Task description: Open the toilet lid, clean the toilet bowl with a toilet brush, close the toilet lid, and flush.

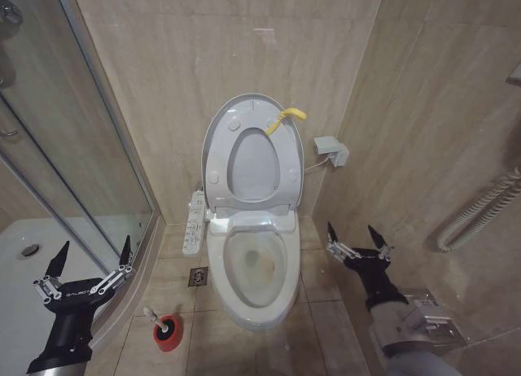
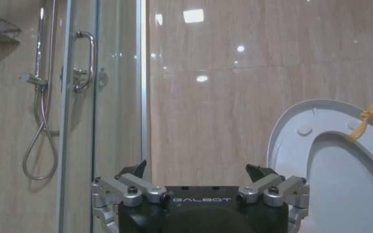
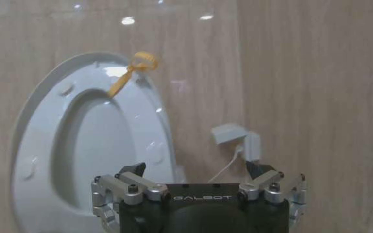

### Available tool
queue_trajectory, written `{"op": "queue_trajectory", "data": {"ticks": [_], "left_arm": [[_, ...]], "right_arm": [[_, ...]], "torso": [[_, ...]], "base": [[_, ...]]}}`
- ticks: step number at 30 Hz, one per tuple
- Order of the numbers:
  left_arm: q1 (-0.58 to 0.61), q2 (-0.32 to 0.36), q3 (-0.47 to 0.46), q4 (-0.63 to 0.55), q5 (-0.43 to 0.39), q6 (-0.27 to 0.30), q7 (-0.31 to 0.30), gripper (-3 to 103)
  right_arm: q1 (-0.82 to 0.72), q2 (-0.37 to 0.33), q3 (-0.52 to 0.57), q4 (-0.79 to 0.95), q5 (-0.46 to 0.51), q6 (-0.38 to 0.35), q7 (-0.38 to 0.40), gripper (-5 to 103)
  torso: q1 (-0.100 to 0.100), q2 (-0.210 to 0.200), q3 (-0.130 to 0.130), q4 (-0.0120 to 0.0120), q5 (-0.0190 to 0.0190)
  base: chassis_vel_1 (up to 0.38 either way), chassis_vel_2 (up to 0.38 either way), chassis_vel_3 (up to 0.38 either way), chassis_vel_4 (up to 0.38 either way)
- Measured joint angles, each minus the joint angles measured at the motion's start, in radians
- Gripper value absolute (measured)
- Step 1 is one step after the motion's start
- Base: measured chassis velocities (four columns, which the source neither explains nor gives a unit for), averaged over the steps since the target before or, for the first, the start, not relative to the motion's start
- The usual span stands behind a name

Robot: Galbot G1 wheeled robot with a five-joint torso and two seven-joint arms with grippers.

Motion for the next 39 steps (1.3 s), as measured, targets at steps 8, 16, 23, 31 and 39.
{"op": "queue_trajectory", "data": {"ticks": [8, 16, 23, 31, 39], "left_arm": [[0.0, 0.0, 0.0, 0.0, 0.0, 0.0, 0.0, 100], [0.0, 0.0, 0.0, 0.0, 0.0, 0.0, 0.0, 100], [0.0, 0.0, 0.0, 0.0, 0.0, 0.0, 0.0, 100], [0.0, 0.0, 0.0, 0.0, 0.0, 0.0, 0.0, 100], [0.0, 0.0, 0.0, 0.0, 0.0, 0.0, 0.0, 100]], "right_arm": [[-0.036, -0.013, -0.008, 0.007, -0.006, 0.0, -0.012, 100], [-0.032, -0.013, -0.008, 0.007, -0.006, -0.001, -0.012, 100], [-0.03, -0.014, -0.009, 0.005, -0.006, -0.002, -0.012, 100], [-0.029, -0.014, -0.009, 0.004, -0.006, -0.002, -0.011, 100], [-0.028, -0.014, -0.009, 0.003, -0.006, -0.003, -0.011, 100]], "torso": [[0.0, 0.0, 0.0, -0.0003, 0.0], [0.0, 0.0, 0.0, -0.0003, 0.0], [0.0, 0.0, 0.0, -0.0003, 0.0001], [0.0, 0.0, 0.0, -0.0003, 0.0001], [0.0, 0.0, 0.0, -0.0003, 0.0001]], "base": [[0.0, 0.0, 0.0, 0.0], [0.0, 0.0, 0.0, 0.0], [0.0, 0.0, 0.0, 0.0], [0.0, 0.0, 0.0, 0.0], [0.0, 0.0, 0.0, 0.0]]}}
